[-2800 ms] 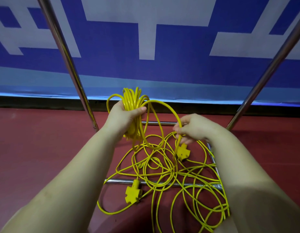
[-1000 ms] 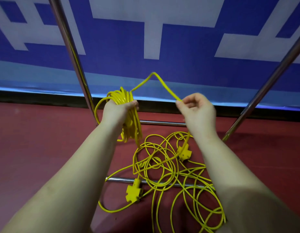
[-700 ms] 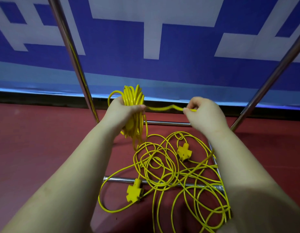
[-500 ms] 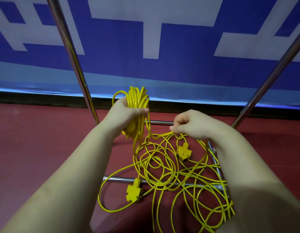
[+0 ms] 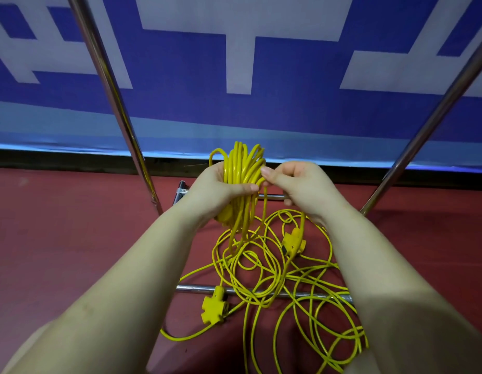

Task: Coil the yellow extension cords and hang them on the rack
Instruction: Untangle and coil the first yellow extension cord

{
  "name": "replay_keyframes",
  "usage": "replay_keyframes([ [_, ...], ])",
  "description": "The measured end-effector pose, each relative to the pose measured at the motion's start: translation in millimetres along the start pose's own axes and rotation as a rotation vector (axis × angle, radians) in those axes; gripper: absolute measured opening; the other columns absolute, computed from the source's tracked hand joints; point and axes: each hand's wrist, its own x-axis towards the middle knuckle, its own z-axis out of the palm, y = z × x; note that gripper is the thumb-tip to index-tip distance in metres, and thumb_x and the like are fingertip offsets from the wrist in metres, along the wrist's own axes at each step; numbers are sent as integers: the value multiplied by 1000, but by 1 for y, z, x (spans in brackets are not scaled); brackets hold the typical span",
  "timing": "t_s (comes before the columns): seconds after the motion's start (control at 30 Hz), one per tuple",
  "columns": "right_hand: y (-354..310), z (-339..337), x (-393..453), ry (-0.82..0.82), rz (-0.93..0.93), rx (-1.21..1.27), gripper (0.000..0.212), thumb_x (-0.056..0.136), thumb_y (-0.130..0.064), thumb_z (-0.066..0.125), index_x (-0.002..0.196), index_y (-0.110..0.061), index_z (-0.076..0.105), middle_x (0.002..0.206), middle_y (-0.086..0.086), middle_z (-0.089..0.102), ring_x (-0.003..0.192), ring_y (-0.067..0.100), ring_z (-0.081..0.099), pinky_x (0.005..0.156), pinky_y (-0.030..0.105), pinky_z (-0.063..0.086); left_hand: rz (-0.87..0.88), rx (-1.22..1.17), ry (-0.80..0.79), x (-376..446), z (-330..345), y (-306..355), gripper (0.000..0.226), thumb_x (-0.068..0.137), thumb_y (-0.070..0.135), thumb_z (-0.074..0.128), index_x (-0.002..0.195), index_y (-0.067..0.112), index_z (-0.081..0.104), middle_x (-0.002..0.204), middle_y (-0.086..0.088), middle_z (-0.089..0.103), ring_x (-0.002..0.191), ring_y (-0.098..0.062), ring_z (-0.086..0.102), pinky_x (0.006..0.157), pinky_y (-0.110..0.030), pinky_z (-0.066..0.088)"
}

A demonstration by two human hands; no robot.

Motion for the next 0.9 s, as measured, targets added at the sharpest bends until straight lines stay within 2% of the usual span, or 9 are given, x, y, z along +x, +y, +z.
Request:
replay_keyframes([
  [0.1,6,-4,2,-104,60,174,18,88,-26,62,73,-18,59,54,-6,48,37,3,36,45,20,42,36,-42,104,2,-6,5,20,76,2,72,93,10,65,87,-12,71,78,-25,69,76,-38,56],
  [0.23,31,-12,0,-313,292,-215,30,89,-37,59,69,-16,50,53,-3,60,50,13,59,60,29,46,65,-130,250,8,-25,10,14,78,3,71,87,13,66,85,-11,71,84,-31,68,87,-51,53],
  [0.3,37,-11,0,-330,321,-273,29,88,-39,60,73,-15,52,54,-2,64,53,13,62,63,31,46,78,-108,302,10,-34,10,13,78,5,72,87,14,66,83,-9,71,82,-30,68,88,-53,53],
  [0.37,30,-11,4,-165,199,-129,22,86,-33,63,75,-17,52,55,-3,56,46,4,54,55,25,47,85,-47,354,12,-39,7,13,77,9,74,86,16,66,81,-7,70,82,-29,69,86,-51,54],
  [0.47,13,-12,9,217,-69,148,12,89,-27,61,78,-23,56,54,-13,47,45,-2,43,52,21,43,69,26,395,11,-41,4,15,78,11,74,87,18,65,79,-2,69,76,-20,68,81,-38,54],
  [0.53,7,-12,10,330,-152,158,11,91,-26,59,80,-26,58,47,-19,46,49,-3,43,59,20,41,49,144,308,9,-40,4,18,78,13,75,91,19,64,76,2,69,72,-15,66,75,-33,53],
  [0.6,6,-13,10,365,-173,157,11,91,-24,59,80,-28,60,54,-23,51,55,-9,47,65,15,41,20,211,154,3,-37,7,16,79,10,73,87,18,63,68,5,68,62,-12,66,65,-30,52],
  [0.77,6,-27,13,350,-109,134,22,91,-18,58,70,-25,58,74,-11,61,63,-11,50,60,1,36,-41,-65,-70,-5,-23,9,8,82,0,63,86,7,62,70,-4,71,61,-14,68,60,-27,56],
  [0.9,11,-37,13,308,-72,11,30,93,-18,53,63,-22,54,71,-6,54,72,3,45,69,15,35,-72,-192,-174,-7,-16,11,5,83,2,56,81,3,60,64,-5,68,55,-13,65,55,-25,55],
])
